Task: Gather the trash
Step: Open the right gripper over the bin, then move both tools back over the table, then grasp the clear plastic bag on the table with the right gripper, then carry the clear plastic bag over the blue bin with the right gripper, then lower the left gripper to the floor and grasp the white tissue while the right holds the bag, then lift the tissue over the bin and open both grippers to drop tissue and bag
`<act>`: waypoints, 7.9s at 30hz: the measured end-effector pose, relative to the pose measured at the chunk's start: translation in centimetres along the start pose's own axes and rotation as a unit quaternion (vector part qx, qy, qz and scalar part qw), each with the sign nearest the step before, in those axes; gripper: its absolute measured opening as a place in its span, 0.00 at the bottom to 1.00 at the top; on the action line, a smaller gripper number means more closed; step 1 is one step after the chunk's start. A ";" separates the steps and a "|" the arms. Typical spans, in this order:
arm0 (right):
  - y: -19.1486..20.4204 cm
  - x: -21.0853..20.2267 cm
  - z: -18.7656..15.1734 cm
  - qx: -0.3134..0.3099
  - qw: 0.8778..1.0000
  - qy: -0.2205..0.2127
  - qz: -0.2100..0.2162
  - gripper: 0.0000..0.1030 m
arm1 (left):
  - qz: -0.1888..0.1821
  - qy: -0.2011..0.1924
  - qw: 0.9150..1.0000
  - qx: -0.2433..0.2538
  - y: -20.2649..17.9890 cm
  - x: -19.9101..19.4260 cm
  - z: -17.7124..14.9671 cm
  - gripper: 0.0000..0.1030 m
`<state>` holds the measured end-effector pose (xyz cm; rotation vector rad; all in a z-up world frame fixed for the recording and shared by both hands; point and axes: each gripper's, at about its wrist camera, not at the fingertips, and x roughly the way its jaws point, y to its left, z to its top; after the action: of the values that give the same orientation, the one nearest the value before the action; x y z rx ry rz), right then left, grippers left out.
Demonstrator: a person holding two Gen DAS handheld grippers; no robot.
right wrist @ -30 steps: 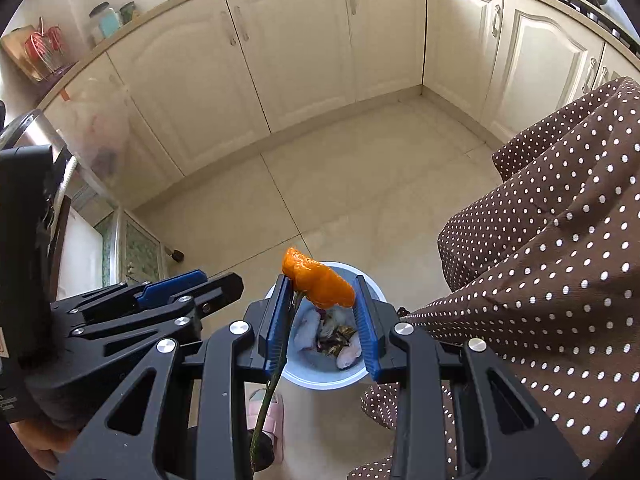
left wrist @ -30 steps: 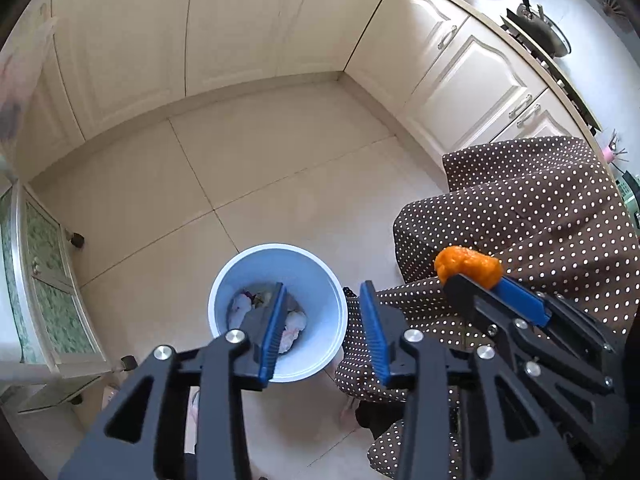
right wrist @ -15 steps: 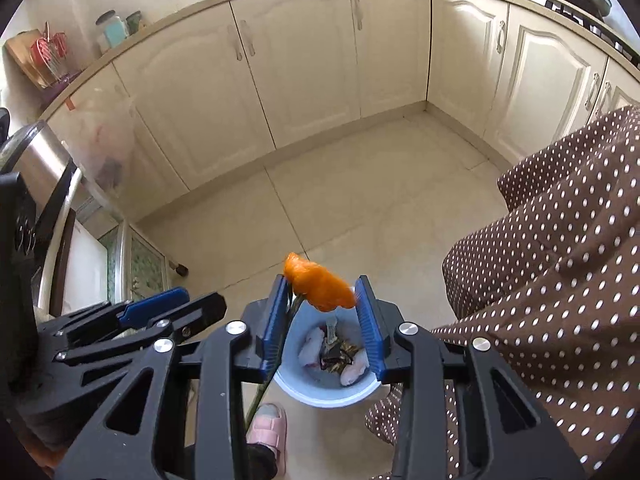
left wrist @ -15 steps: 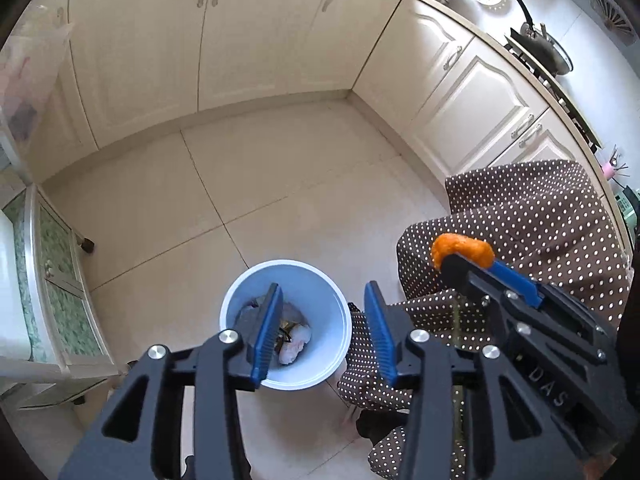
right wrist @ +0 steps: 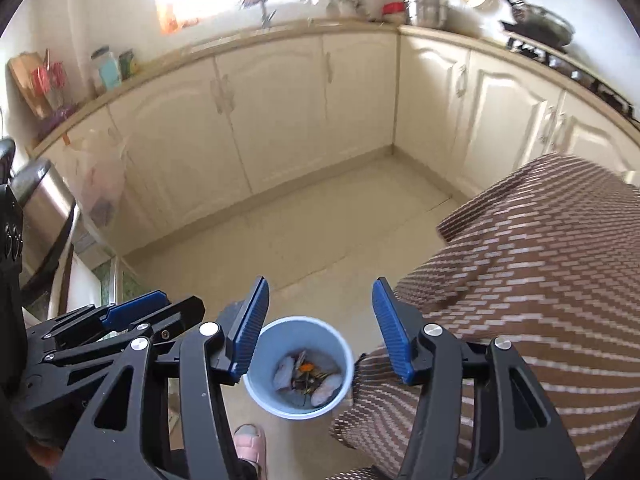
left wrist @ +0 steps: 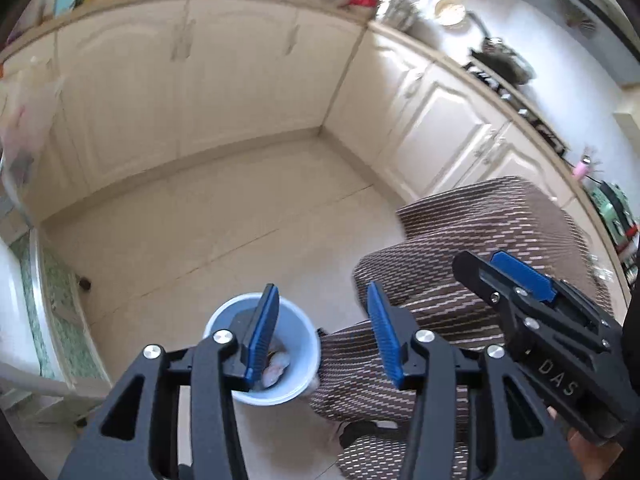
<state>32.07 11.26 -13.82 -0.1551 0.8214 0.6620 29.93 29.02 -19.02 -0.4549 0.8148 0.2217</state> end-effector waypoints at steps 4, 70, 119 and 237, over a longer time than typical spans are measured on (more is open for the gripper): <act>-4.6 -6.0 0.2 0.017 0.999 -0.036 -0.021 0.53 | -0.036 -0.021 0.998 0.046 -6.3 -2.2 0.2 0.48; 5.0 7.8 -8.8 -0.044 0.989 0.119 0.079 0.02 | 0.049 0.069 0.991 -0.101 10.8 7.6 -14.1 0.66; -5.2 35.1 -37.6 -0.037 0.926 0.361 -0.099 0.03 | 0.043 0.185 0.982 0.009 9.4 41.3 -42.8 0.66; 4.7 23.7 -12.5 -0.001 0.983 0.182 0.017 0.07 | -0.001 0.084 0.994 -0.072 14.4 17.9 -15.2 0.70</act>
<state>33.07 21.81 -38.90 -0.2697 1.1771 0.6754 26.83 34.82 -45.74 -0.6170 0.9667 0.2437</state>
